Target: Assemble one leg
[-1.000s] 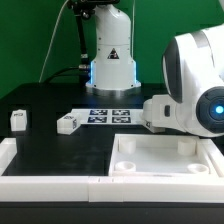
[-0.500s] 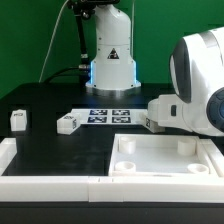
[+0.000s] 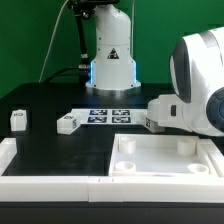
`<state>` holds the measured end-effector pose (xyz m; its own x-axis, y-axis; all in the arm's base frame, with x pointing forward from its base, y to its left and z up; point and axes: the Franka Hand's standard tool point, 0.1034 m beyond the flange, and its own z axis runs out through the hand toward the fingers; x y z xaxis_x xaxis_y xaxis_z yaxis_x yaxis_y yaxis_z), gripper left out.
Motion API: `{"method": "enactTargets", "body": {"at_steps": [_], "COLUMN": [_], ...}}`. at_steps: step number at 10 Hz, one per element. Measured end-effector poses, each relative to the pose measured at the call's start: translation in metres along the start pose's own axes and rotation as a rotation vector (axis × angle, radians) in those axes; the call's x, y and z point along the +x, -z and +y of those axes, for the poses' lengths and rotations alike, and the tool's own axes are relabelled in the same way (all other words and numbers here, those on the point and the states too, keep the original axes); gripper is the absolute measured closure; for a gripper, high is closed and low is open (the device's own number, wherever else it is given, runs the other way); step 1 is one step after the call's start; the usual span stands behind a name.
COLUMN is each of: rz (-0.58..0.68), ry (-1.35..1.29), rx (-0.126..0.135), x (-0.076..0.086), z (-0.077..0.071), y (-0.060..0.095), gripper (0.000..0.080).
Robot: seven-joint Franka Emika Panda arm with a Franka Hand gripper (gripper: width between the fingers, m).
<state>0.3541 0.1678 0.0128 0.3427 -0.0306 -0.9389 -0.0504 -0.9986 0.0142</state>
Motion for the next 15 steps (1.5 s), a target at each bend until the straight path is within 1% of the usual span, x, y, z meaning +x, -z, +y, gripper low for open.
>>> {"method": "enactTargets", "body": {"at_steps": [3, 4, 6, 7, 8, 9, 10, 13, 14, 15], "rz": [-0.003, -0.001, 0.009, 0.026, 0.031, 0.050, 0.063, 0.062, 0.082, 0.131], "ry": [0.008, 0.014, 0.014, 0.016, 0.019, 0.024, 0.026, 0.025, 0.026, 0.026], "rx": [-0.001, 0.002, 0.003, -0.001, -0.012, -0.019, -0.020, -0.018, -0.014, -0.006], "x": [-0.002, -0.010, -0.033, -0.044, -0.055, -0.064, -0.069, -0.068, -0.065, -0.063], "z": [0.001, 0.005, 0.009, 0.009, 0.009, 0.009, 0.009, 0.009, 0.008, 0.006], "y": [0.001, 0.009, 0.027, 0.034, 0.039, 0.045, 0.050, 0.049, 0.050, 0.054], "gripper": [0.0512, 0.0512, 0.0511, 0.0511, 0.0511, 0.0511, 0.0511, 0.0511, 0.0511, 0.0511]}}
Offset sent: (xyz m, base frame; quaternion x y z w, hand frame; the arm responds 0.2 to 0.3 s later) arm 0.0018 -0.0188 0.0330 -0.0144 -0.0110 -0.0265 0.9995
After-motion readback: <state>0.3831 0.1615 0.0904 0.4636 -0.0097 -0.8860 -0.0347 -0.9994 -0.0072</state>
